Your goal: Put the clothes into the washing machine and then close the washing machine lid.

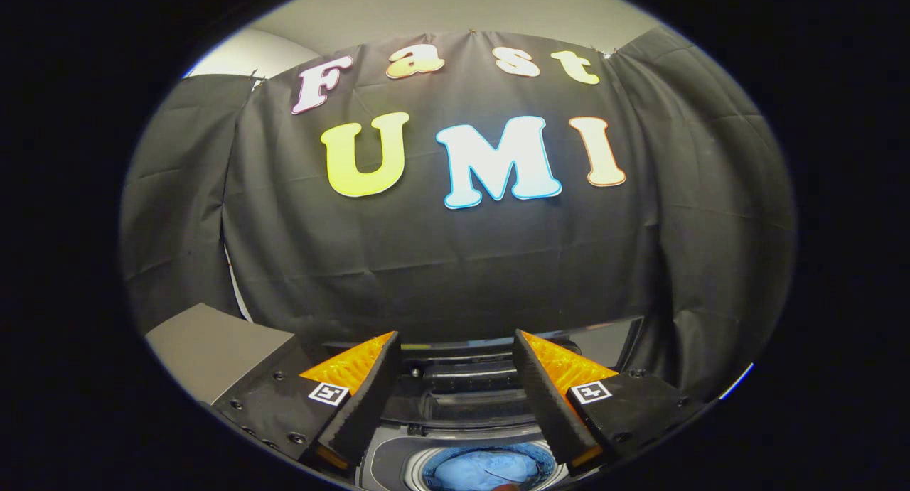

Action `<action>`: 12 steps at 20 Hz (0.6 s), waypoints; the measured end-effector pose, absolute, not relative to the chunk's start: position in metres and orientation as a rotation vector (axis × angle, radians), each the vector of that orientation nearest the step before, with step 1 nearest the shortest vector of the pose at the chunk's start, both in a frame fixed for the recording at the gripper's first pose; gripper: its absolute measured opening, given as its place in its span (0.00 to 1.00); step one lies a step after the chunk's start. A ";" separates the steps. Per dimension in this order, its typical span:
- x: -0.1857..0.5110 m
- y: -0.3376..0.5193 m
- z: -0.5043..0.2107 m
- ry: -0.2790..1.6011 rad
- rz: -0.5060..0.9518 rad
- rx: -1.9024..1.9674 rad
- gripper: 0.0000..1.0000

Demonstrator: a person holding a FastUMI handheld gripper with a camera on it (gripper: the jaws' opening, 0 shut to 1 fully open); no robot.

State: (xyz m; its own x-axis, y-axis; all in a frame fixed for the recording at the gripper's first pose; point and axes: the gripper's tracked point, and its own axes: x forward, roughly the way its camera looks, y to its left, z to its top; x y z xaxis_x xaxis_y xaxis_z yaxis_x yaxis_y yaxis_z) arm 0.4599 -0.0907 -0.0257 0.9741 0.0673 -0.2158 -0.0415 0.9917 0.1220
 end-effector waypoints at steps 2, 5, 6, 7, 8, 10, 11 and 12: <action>0.473 -0.093 -0.025 0.218 0.049 0.106 0.98; 0.494 -0.095 -0.027 0.226 0.042 0.094 0.98; 0.501 -0.094 -0.028 0.229 0.042 0.096 0.98; 0.507 -0.094 -0.029 0.229 0.042 0.098 0.98; 0.513 -0.096 -0.031 0.233 0.038 0.100 0.98; 0.524 -0.100 -0.036 0.241 0.027 0.112 0.98; 0.530 -0.101 -0.037 0.244 0.020 0.120 0.98; 0.535 -0.104 -0.039 0.245 0.014 0.127 0.98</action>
